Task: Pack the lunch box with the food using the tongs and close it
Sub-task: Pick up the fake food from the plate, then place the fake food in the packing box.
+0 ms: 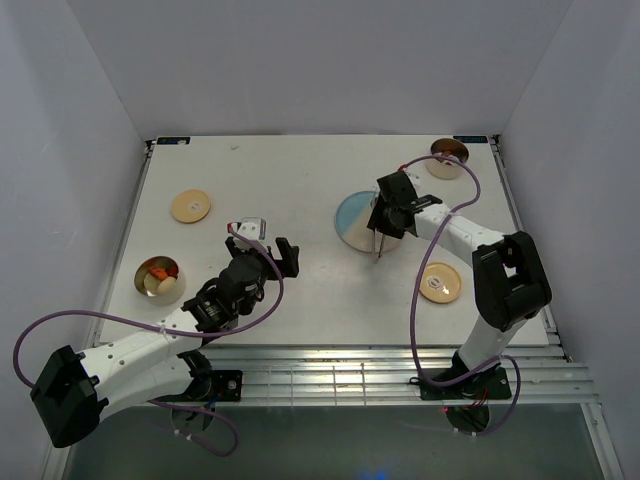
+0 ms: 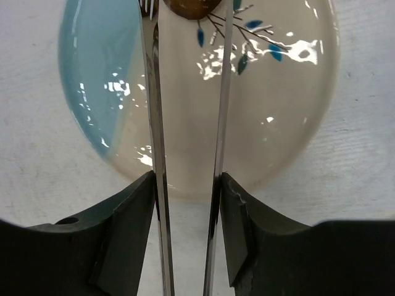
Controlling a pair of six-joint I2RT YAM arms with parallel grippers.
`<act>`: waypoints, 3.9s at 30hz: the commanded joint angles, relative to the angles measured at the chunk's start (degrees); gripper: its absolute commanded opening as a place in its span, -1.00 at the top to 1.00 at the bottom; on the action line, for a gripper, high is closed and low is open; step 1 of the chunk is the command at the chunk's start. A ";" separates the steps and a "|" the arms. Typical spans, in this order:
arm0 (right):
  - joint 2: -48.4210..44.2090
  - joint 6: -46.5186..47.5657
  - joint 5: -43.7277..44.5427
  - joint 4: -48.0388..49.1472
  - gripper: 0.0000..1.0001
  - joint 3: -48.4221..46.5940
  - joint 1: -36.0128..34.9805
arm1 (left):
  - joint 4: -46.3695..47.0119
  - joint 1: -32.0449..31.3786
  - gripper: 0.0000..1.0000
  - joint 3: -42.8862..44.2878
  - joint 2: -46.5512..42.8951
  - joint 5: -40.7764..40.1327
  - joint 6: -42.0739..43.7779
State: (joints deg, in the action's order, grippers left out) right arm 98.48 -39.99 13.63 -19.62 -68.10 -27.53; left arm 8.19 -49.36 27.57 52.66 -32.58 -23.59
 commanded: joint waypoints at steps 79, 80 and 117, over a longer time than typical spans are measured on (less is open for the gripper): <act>-8.91 21.35 -16.35 -3.15 0.60 5.52 5.03 | 0.52 -0.29 -0.96 0.03 -0.28 -1.35 0.13; -9.18 21.44 -16.53 -3.15 0.63 5.52 5.03 | 0.43 -0.29 -0.96 0.03 -0.19 -1.44 0.13; 0.91 22.32 -22.06 -4.47 0.85 -24.18 31.04 | 0.43 -0.29 -0.96 -0.41 -2.66 1.90 -1.01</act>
State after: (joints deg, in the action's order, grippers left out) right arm 95.53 -18.59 -6.04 -26.37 -87.83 1.74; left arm 8.16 -49.36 27.55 51.00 -31.88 -24.05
